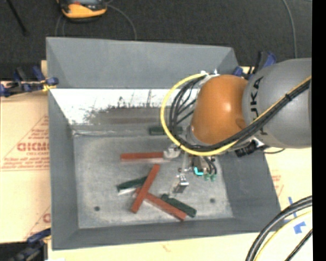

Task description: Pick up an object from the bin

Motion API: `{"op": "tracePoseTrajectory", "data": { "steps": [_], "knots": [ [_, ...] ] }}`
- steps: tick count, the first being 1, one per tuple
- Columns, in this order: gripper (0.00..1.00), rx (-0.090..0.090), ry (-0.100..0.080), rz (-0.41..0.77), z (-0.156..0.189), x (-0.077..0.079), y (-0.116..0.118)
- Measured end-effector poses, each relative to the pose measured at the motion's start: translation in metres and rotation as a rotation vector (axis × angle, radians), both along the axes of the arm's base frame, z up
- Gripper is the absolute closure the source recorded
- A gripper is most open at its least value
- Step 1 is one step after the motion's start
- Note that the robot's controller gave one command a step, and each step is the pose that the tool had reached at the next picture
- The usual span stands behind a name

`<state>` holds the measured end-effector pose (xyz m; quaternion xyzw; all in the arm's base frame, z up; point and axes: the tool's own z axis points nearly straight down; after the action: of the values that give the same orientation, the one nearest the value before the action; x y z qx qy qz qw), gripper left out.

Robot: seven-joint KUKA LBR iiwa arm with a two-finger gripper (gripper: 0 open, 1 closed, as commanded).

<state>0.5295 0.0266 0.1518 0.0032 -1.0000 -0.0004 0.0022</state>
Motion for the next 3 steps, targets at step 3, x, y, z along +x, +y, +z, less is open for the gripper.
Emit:
{"op": "tracePoseTrajectory", "data": {
  "steps": [3],
  "knots": [
    [0.0, -0.002, -0.005, 0.01, -0.048, 0.05, 0.026]
  ]
}}
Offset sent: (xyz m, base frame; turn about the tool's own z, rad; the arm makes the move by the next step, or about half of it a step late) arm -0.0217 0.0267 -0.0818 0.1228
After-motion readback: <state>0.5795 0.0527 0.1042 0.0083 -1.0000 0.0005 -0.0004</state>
